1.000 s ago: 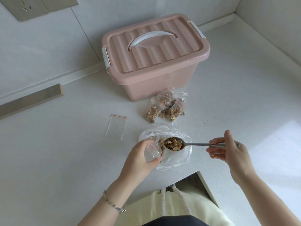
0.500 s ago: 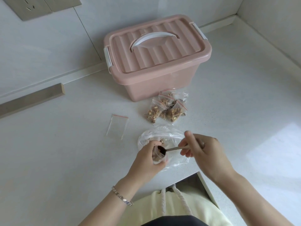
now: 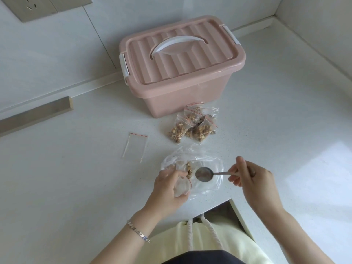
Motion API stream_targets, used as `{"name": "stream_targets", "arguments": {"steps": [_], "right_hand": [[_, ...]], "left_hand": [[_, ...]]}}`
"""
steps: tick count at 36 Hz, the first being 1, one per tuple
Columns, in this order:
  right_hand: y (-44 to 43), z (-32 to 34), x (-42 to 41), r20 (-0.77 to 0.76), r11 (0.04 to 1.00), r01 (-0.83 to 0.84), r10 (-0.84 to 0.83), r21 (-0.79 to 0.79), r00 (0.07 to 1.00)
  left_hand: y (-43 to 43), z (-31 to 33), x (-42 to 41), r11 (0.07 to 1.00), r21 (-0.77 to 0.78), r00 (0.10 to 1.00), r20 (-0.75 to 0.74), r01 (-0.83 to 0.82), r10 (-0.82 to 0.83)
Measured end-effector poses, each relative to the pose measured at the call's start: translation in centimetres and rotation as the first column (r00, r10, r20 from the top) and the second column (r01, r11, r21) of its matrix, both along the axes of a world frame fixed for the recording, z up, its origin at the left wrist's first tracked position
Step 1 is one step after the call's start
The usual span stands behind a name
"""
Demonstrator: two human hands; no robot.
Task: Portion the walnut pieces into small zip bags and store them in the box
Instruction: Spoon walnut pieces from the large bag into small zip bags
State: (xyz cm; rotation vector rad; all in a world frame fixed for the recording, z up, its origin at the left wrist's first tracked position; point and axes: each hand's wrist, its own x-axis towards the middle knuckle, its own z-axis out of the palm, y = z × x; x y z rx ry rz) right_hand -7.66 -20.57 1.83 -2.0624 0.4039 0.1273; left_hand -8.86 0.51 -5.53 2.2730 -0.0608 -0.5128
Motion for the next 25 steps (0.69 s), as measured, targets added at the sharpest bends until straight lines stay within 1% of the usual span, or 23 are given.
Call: {"name": "stream_targets", "arguments": {"steps": [2, 7, 11, 14, 19, 23, 25], "right_hand": [[0.1, -1.4, -0.4, -0.055, 1.0, 0.017, -0.016, 0.018, 0.998], [1.2, -3.1, -0.9, -0.088, 0.992, 0.064, -0.054, 0.11, 0.995], [1.8, -3.6, -1.0, -0.084, 0.994, 0.075, -0.068, 0.085, 0.994], [1.9, -3.7, -1.1, -0.051, 0.999, 0.042, -0.04, 0.034, 0.998], [1.6, -3.8, -1.4, -0.006, 0.999, 0.003, -0.003, -0.033, 1.0], [1.6, -4.3, -1.5, -0.029, 1.0, -0.018, 0.017, -0.018, 0.999], [1.7, -4.4, -1.4, -0.036, 1.0, -0.029, 0.029, 0.0, 0.999]], "left_hand": [[-0.2, 0.2, -0.1, 0.998, 0.039, 0.998, -0.036, 0.058, -0.056], [-0.2, 0.2, -0.2, 0.991, 0.111, 0.989, -0.134, 0.081, -0.065], [-0.1, 0.2, 0.0, 0.978, 0.171, 0.991, -0.084, 0.116, -0.103], [0.2, 0.3, 0.1, 0.985, 0.155, 0.997, -0.028, 0.074, -0.071], [1.0, 0.3, 0.5, 0.987, 0.132, 0.992, 0.091, -0.096, 0.085], [1.5, 0.0, 0.5, 0.977, 0.137, 0.982, 0.121, -0.163, 0.147], [1.6, -0.2, 0.3, 0.978, 0.131, 0.986, 0.068, -0.16, 0.152]]}}
